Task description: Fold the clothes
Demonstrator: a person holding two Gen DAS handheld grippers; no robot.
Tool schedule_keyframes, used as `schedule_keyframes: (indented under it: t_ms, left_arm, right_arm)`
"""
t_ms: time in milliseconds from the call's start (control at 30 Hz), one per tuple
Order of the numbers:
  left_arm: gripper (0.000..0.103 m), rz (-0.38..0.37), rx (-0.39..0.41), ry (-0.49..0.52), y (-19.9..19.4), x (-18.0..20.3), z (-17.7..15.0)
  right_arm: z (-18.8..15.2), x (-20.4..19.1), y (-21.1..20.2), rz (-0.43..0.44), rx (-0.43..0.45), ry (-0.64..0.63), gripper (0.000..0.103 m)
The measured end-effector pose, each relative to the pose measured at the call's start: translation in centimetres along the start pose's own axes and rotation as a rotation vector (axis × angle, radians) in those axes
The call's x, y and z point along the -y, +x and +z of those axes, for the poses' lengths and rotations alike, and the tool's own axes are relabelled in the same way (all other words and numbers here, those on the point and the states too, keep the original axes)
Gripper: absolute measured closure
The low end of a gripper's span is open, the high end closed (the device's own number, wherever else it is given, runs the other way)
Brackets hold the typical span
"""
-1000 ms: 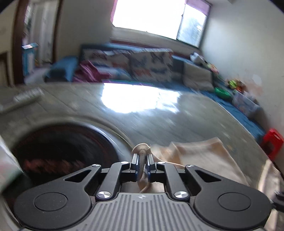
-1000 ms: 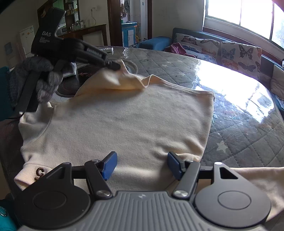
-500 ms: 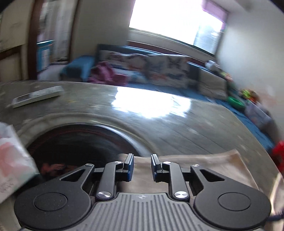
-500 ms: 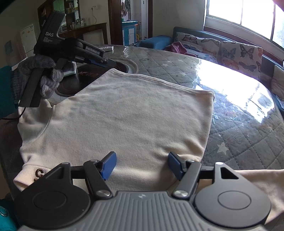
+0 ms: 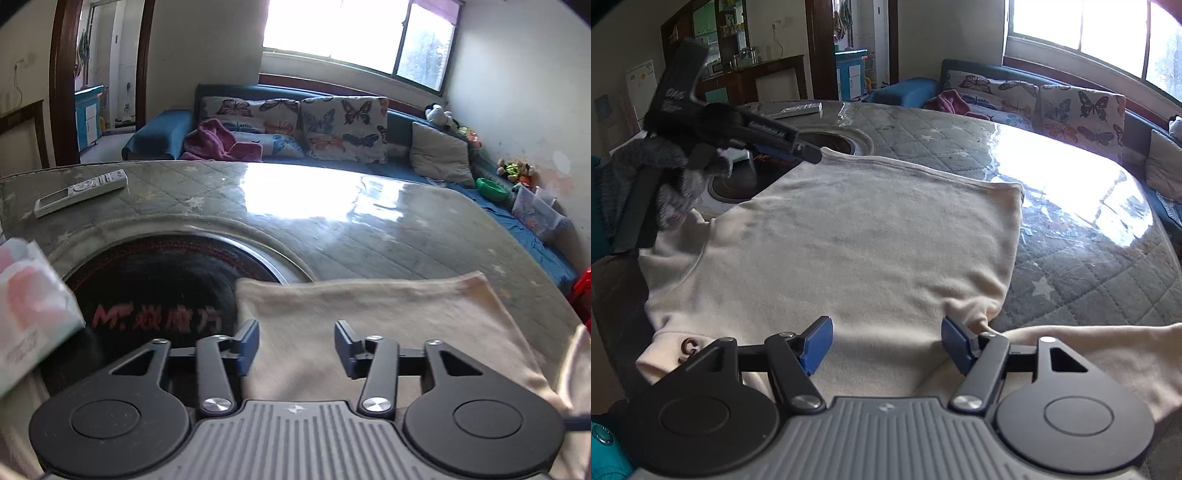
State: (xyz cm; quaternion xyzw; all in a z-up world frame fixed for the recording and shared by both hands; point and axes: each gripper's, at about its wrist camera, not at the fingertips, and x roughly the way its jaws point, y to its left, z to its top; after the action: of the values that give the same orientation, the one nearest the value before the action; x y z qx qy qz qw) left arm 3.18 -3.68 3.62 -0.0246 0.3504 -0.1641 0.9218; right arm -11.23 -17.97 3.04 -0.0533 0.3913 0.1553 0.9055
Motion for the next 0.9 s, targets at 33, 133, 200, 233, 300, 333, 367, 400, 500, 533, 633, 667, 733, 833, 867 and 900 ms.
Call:
schedule_keyframes:
  t_ms: [33,133,200,233,300,333,367,400,500,533,633,667,733,833,867,900]
  left_arm:
    - [0.05,-0.013,-0.002,0.006,-0.7,0.5,-0.7]
    - [0.047,-0.035,-0.002,0.041,-2.6,1.9,-2.7]
    - [0.047,-0.034,-0.001,0.077,-3.6,3.0,-4.0]
    - [0.047,-0.033,0.0,0.095,-4.1,3.6,-4.6]
    - [0.047,-0.027,0.007,0.121,-4.7,4.4,-5.7]
    - [0.047,-0.031,0.003,0.127,-4.9,4.7,-6.1]
    - [0.047,-0.034,-0.003,0.132,-4.9,4.9,-6.5]
    - [0.047,-0.032,-0.006,0.138,-5.0,5.1,-6.8]
    - [0.047,-0.024,-0.007,0.158,-5.2,5.6,-7.6]
    - [0.047,-0.023,-0.008,0.158,-5.2,5.7,-7.9]
    - [0.046,-0.036,-0.006,0.166,-5.5,6.1,-8.1]
    - [0.045,-0.038,-0.004,0.174,-5.5,6.3,-8.3]
    - [0.043,-0.042,-0.001,0.192,-5.6,6.7,-8.4]
    - [0.043,-0.045,0.001,0.208,-5.7,7.1,-8.6]
    - [0.043,-0.046,0.001,0.213,-5.7,7.2,-8.7]
    - [0.043,-0.047,0.002,0.218,-5.8,7.3,-8.7]
  right_arm:
    - [-0.2,0.0,-0.2,-0.001,0.002,0.004,0.036]
    - [-1.0,0.4,-1.1,-0.018,0.008,0.033,0.036]
    - [-1.5,0.7,-1.8,-0.031,0.021,0.058,0.036]
    - [-1.7,1.0,-2.1,-0.038,0.025,0.076,0.036]
    - [-2.2,1.8,-2.5,-0.053,0.031,0.116,0.037]
    - [-2.6,2.3,-2.6,-0.059,0.028,0.142,0.038]
    - [-2.8,2.6,-2.6,-0.067,0.022,0.155,0.038]
    - [-3.2,2.9,-2.6,-0.084,0.015,0.173,0.038]
    - [-4.0,3.8,-3.6,-0.116,0.033,0.209,0.039]
    - [-4.2,4.2,-4.0,-0.133,0.041,0.222,0.039]
    - [-4.8,5.4,-4.7,-0.175,0.058,0.267,0.042]
    - [-5.0,5.8,-4.8,-0.19,0.059,0.28,0.043]
    - [-5.5,6.6,-4.6,-0.24,0.041,0.288,0.045]
    - [-5.9,7.6,-4.8,-0.282,0.05,0.298,0.049]
    - [-5.9,8.0,-4.9,-0.292,0.056,0.309,0.049]
    - [-5.9,8.5,-5.1,-0.307,0.061,0.32,0.049]
